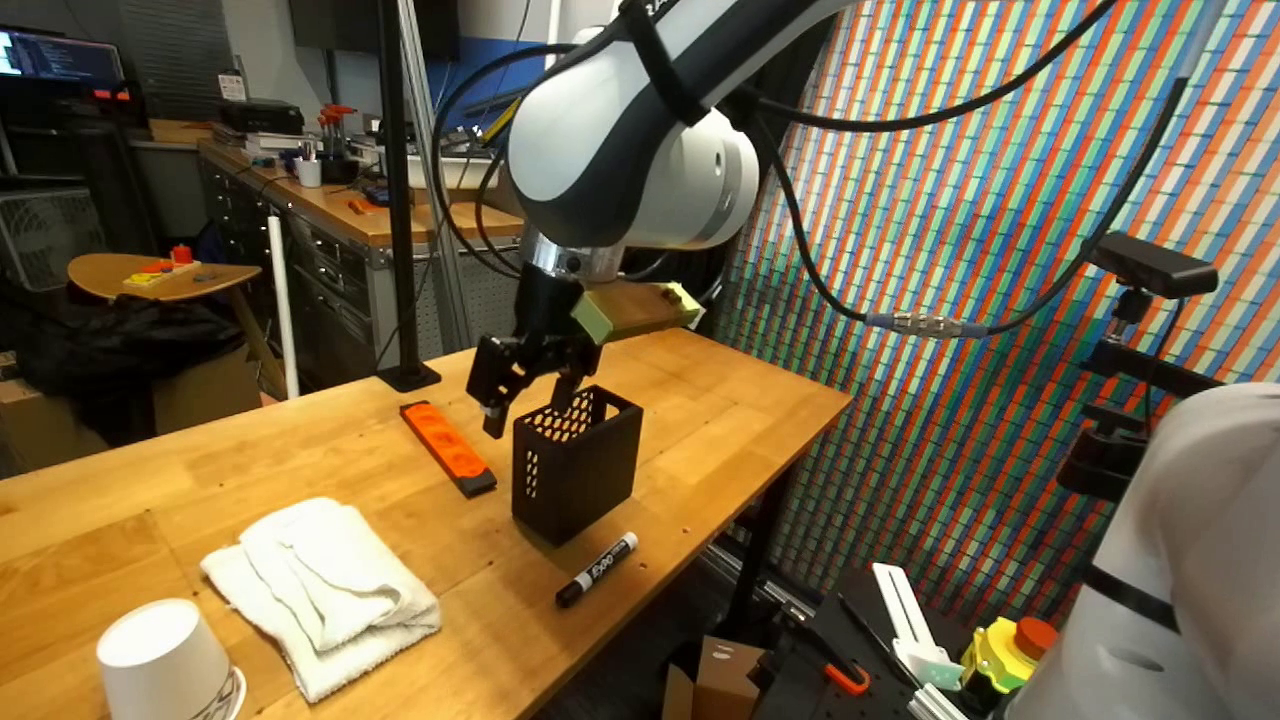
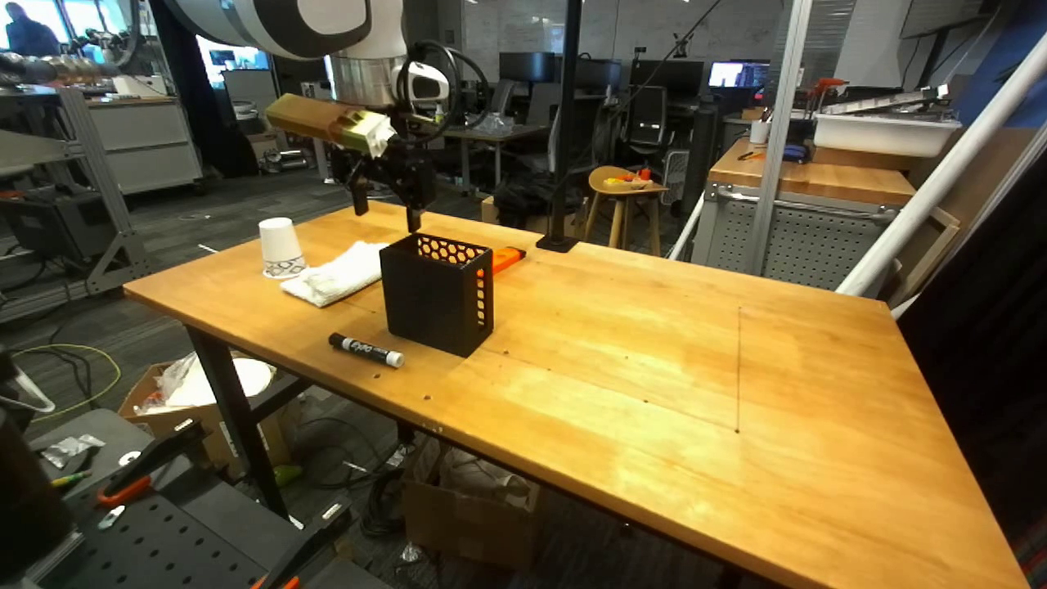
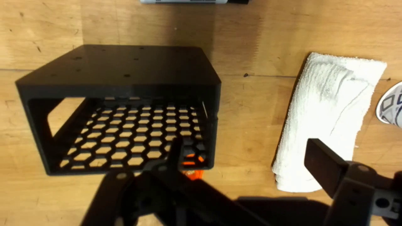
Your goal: Put the towel inside the box
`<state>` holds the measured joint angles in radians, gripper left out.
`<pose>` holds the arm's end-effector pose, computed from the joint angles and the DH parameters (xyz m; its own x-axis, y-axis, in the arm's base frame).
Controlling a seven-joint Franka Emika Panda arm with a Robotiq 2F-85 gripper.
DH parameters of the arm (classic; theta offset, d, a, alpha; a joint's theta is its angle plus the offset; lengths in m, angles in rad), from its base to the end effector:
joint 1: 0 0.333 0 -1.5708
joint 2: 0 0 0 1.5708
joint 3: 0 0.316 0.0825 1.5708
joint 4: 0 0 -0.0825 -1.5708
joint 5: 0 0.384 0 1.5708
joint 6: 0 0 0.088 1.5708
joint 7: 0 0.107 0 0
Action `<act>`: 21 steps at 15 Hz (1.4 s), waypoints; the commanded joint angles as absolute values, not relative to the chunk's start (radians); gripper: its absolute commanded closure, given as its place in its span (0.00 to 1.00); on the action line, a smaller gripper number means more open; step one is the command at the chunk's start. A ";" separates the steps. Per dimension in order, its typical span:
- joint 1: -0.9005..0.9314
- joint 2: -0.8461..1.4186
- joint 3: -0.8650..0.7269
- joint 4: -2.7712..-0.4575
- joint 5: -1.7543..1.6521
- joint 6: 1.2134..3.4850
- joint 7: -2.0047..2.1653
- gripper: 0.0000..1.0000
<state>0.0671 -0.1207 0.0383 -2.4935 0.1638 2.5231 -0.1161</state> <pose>0.4706 0.0481 0.3453 0.9842 0.0868 0.1543 0.1017 -0.9906 -0.0916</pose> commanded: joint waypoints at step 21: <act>0.199 0.025 0.179 -2.343 0.093 2.612 -0.116 0.00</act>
